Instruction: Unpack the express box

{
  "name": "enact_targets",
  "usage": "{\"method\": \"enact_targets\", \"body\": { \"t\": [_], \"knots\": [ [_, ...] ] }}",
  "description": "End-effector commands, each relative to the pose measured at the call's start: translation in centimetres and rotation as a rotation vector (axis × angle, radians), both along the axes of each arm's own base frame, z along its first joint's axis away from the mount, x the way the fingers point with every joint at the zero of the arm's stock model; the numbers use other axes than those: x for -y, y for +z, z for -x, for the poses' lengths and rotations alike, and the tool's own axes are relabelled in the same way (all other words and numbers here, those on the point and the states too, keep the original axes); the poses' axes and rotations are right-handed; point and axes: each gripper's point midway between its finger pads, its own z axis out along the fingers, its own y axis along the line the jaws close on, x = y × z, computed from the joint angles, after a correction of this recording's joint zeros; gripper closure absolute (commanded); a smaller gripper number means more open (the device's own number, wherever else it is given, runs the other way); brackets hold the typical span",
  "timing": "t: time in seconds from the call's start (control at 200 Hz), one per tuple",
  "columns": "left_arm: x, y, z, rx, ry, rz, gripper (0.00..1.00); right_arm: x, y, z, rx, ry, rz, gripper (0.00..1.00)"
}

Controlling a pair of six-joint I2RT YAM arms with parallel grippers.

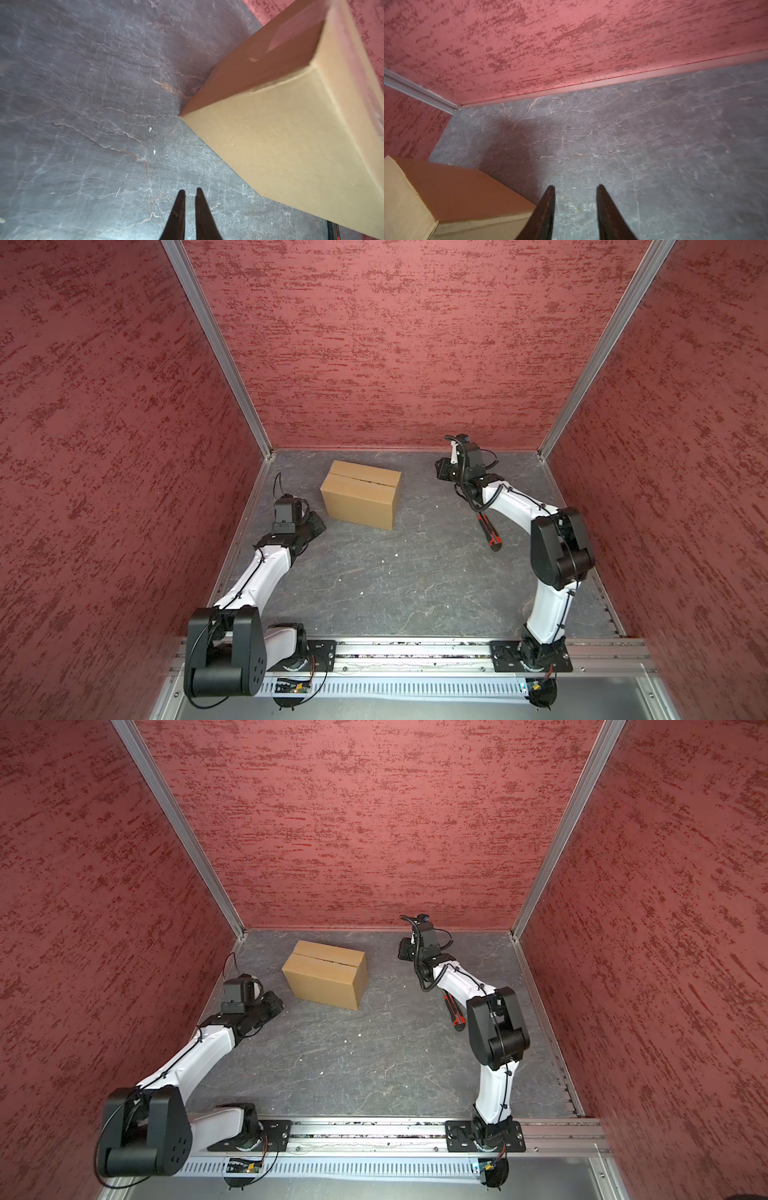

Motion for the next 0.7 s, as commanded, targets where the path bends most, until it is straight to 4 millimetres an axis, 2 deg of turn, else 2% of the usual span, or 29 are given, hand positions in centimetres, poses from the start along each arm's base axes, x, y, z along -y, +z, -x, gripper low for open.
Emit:
{"method": "enact_targets", "body": {
  "t": [0.0,0.185,0.316,0.501,0.696],
  "knots": [
    [0.0,0.6,-1.5,0.049,0.007,0.005,0.89,-3.2,0.5,-1.8,0.042,0.109,-0.065,0.77],
    [0.0,-0.4,-2.6,0.036,0.012,0.003,0.92,-6.9,-1.8,-4.1,0.039,0.226,-0.134,0.92],
    [-0.1,-1.3,-3.2,0.026,0.018,-0.001,0.93,-9.5,-2.7,-4.7,0.039,0.305,-0.192,0.98],
    [-0.1,-2.5,-4.2,0.008,0.022,-0.002,0.95,-12.4,-4.0,-4.5,0.027,0.391,-0.210,1.00],
    [0.1,-2.5,-5.8,0.027,0.024,0.012,0.95,-14.7,-4.6,-3.0,0.013,0.468,-0.210,1.00]
  ]
}}
